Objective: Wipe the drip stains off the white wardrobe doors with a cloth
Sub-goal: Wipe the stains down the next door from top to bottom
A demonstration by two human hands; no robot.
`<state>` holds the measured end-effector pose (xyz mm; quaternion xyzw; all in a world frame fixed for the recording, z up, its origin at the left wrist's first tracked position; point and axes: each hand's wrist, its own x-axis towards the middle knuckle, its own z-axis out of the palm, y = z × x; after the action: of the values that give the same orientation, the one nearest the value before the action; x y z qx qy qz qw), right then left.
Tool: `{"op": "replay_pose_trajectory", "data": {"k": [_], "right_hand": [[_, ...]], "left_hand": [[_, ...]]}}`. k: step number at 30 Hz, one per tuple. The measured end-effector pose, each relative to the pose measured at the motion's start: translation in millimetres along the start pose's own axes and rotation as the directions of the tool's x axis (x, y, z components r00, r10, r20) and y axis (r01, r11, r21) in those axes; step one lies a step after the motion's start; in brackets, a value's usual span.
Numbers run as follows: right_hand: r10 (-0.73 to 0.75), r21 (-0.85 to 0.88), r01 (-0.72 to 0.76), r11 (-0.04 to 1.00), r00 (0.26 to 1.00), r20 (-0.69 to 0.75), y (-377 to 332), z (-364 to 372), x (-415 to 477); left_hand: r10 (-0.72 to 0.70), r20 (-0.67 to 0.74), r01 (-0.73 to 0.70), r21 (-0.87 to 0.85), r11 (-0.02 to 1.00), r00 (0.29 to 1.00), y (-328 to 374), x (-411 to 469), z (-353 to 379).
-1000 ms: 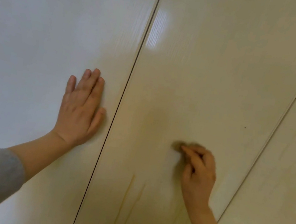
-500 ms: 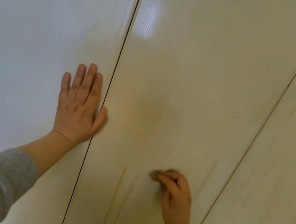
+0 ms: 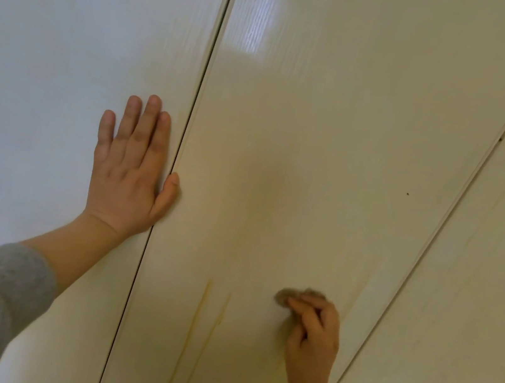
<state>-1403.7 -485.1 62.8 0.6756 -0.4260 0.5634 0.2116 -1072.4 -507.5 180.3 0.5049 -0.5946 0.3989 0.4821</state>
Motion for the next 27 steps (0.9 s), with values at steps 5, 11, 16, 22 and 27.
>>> {"op": "replay_pose_trajectory", "data": {"k": [5, 11, 16, 22, 27], "right_hand": [[0.034, 0.012, -0.034, 0.999, 0.999, 0.039, -8.7, -25.1, 22.1], [0.036, 0.007, -0.036, 0.999, 0.955, -0.293, -6.5, -46.9, 144.8], [-0.021, 0.025, 0.029, 0.999, 0.966, -0.258, 1.5, -21.6, 82.3], [0.075, 0.021, -0.076, 0.997, 0.996, 0.049, 17.5, -27.7, 14.4], [0.078, 0.016, -0.077, 0.997, 0.964, -0.253, 11.1, -57.4, 104.6]], "left_hand": [[-0.013, 0.016, 0.014, -0.005, 1.0, 1.0, 1.9, 0.2, -2.3], [-0.018, 0.018, 0.018, -0.007, 1.0, 1.0, 2.5, 0.6, -2.9], [-0.013, 0.007, 0.013, -0.005, 1.0, 1.0, 2.6, 1.3, -3.4], [-0.024, 0.033, 0.024, -0.001, 1.0, 0.999, 3.6, 0.7, -4.4], [-0.026, 0.036, 0.027, -0.006, 1.0, 0.999, 4.3, 0.8, -5.5]]}}
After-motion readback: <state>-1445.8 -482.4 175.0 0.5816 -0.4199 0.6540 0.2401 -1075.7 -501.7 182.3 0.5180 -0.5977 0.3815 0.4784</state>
